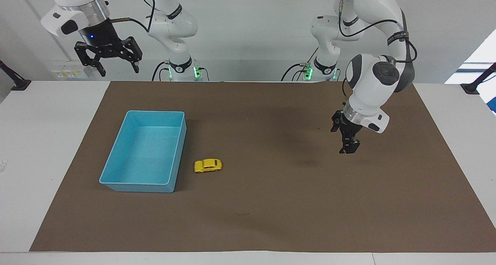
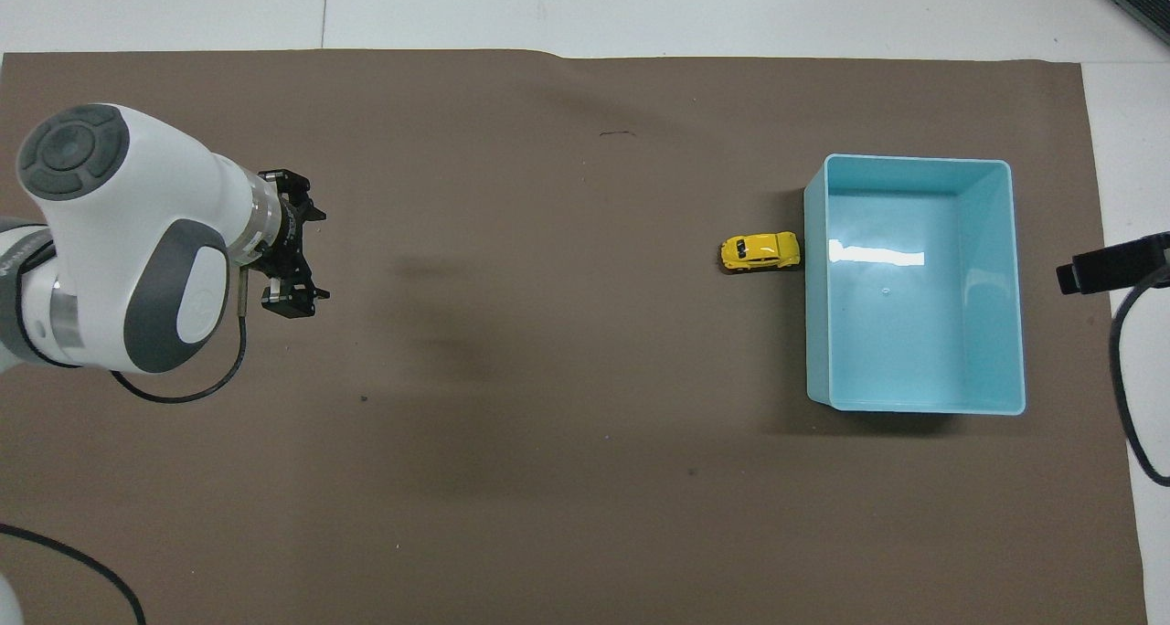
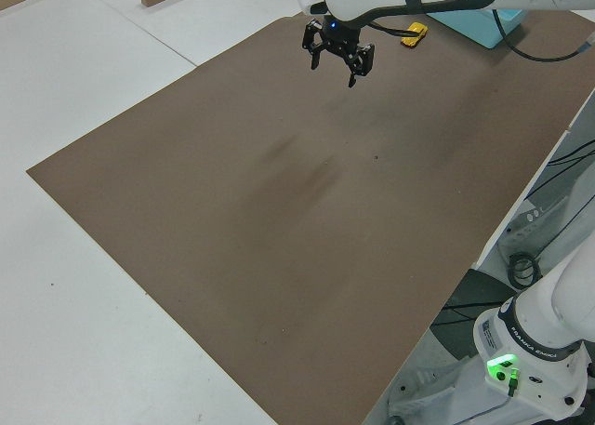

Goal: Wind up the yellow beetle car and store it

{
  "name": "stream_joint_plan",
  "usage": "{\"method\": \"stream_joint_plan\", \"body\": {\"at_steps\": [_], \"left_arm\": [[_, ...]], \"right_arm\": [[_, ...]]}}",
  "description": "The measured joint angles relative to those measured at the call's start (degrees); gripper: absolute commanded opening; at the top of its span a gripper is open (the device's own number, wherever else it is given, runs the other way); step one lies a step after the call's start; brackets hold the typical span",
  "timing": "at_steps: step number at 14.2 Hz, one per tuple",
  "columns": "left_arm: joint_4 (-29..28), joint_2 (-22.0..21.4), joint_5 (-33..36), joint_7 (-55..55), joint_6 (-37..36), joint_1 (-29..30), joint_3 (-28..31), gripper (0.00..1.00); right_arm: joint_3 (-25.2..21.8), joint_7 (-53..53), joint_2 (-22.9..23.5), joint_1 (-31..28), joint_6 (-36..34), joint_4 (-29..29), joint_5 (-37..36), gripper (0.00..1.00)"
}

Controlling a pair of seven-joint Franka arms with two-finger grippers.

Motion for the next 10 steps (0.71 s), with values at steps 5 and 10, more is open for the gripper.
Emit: {"method": "stream_joint_plan", "body": {"at_steps": [5, 10], "left_arm": [[0.68, -2.11, 0.03, 11.7, -0.07, 1.18, 0.22, 1.0], [2.45, -4.41, 0.06, 23.57, -0.1, 3.27, 0.29, 1.0]], "right_arm": [[0.0, 0.0, 0.0, 0.0, 0.0, 0.0, 0.0, 1.0], [0.0, 0.0, 0.0, 0.0, 0.0, 0.0, 0.0, 1.0]]}}
